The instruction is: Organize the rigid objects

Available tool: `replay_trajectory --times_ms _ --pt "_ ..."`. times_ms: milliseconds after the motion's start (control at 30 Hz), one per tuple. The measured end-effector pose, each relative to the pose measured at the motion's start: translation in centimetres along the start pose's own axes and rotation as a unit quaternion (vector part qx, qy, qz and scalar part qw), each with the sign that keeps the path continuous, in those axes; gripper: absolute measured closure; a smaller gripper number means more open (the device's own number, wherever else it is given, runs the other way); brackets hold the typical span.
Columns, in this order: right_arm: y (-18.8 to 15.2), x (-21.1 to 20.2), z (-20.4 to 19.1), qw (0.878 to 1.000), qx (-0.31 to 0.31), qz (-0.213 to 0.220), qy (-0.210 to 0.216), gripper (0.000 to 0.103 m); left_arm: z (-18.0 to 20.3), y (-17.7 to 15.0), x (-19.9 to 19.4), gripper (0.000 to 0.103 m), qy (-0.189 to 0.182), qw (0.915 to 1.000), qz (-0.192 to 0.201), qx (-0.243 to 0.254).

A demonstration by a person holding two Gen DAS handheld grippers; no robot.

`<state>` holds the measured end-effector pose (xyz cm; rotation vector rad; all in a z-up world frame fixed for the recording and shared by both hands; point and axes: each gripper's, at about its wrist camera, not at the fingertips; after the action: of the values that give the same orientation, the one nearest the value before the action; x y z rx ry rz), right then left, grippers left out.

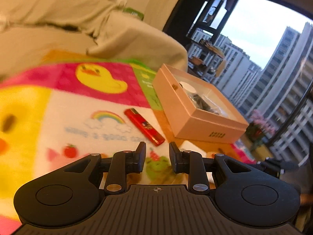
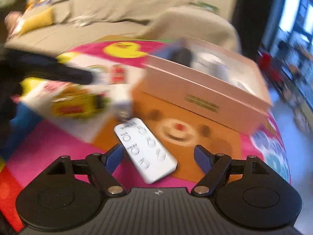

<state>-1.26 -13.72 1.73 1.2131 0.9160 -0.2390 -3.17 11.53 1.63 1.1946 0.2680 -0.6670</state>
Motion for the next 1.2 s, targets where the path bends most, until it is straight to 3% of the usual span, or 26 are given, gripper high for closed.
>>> replay_trajectory --times_ms 67,133,233,400,567,800,967,1067,1133,1200 --pt "-0.5 -0.1 2.2 0.999 0.046 -0.007 0.025 0.018 0.9 -0.3 -1.4 0.075 0.003 0.9994 -0.002 0.036" --pt "-1.3 -0.6 3.0 0.998 0.047 0.005 0.043 0.017 2.0 -0.8 -2.1 0.075 -0.001 0.9974 -0.014 0.07" --pt "-2.6 -0.6 2.7 0.998 0.023 0.013 0.056 0.0 4.1 -1.8 -1.9 0.074 0.017 0.9911 -0.035 0.127" --pt "-3.5 -0.4 2.6 0.997 0.018 0.025 0.065 0.0 6.3 -3.3 -0.3 0.062 0.078 0.9726 -0.051 0.213" --pt "-3.5 -0.8 2.4 0.997 0.01 0.018 0.072 0.0 6.6 -3.4 1.3 0.062 0.062 0.9736 -0.086 0.202" --pt "-4.0 -1.0 2.4 0.997 0.006 0.026 0.072 0.0 7.1 -2.6 3.2 0.062 0.048 0.981 -0.082 0.169" --pt "-4.0 -1.1 2.3 0.997 0.005 0.023 0.068 0.0 6.9 -3.7 2.0 0.071 0.057 0.9809 -0.06 0.176" --pt "-3.5 -1.3 1.9 0.997 0.014 0.02 0.068 0.002 5.7 -3.8 0.9 0.071 0.054 0.9869 -0.05 0.144" --pt "-2.9 -1.8 1.1 0.996 0.004 0.035 0.081 0.005 4.2 -3.5 0.2 0.071 0.078 0.9893 -0.037 0.118" --pt "-1.7 -2.3 -0.1 0.995 -0.015 0.058 0.076 0.012 2.5 -3.2 -0.4 0.071 0.129 0.9866 -0.021 0.098"
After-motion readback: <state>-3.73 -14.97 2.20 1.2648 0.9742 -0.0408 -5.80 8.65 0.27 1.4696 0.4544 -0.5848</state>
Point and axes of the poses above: each gripper's, at about its wrist camera, not at the fingertips, and x roughly the way its jaws point, z to its right, y to its top, and after that the axes turned 3 degrees about y, right-handed
